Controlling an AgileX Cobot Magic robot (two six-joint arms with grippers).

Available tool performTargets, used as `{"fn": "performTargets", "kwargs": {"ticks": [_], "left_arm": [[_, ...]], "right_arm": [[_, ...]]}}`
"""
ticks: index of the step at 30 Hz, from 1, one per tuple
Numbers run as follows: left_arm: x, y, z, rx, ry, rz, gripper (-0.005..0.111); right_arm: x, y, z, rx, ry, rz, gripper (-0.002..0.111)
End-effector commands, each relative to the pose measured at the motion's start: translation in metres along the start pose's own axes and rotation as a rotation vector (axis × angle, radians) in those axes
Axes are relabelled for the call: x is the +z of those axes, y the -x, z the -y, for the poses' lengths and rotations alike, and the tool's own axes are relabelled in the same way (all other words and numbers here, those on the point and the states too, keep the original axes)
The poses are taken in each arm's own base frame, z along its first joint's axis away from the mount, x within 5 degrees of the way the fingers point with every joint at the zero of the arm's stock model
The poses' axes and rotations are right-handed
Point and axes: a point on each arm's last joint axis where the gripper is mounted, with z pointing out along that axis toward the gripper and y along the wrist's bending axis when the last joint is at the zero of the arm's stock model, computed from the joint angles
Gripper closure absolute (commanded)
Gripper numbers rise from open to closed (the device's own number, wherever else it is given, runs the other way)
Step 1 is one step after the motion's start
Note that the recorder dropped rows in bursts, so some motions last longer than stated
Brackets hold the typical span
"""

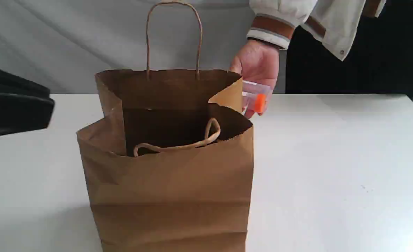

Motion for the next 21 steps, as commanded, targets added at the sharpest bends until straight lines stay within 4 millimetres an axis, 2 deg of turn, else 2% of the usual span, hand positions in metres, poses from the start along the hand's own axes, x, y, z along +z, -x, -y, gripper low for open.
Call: {"fn": "performTargets", "kwargs": {"ticks": [1, 4, 6, 8, 14, 17, 21], "left_arm": [[0.014, 0.004, -0.011, 0.02, -0.096, -0.071, 0.079], [0.027, 0.005, -0.019, 0.01, -0.148, -0.059, 0.055], [0.035, 0.004, -0.019, 0.046, -0.187, -0.07, 0.048], [0.046, 0.005, -0.015, 0.104, -0.228, -0.078, 0.048], [0.087, 0.008, 0.001, 0.278, -0.206, -0.13, 0.05], [0.103, 0.006, 0.008, 0.292, -0.221, -0.173, 0.05], [0.114, 0.007, 0.005, 0.304, -0.142, -0.18, 0.05]], "right_arm": [[0.0, -0.008, 0.001, -0.046, -0.018, -0.092, 0.108], [-0.001, -0.012, 0.002, -0.076, -0.029, -0.138, 0.108], [-0.001, -0.013, 0.003, -0.105, -0.033, -0.157, 0.108], [-0.001, -0.014, 0.002, -0.16, -0.035, -0.179, 0.108], [-0.002, 0.009, -0.025, -0.286, 0.037, -0.113, 0.108], [-0.004, 0.019, -0.039, -0.321, 0.064, -0.097, 0.108], [-0.008, 0.031, -0.056, -0.386, 0.094, -0.086, 0.108]]}}
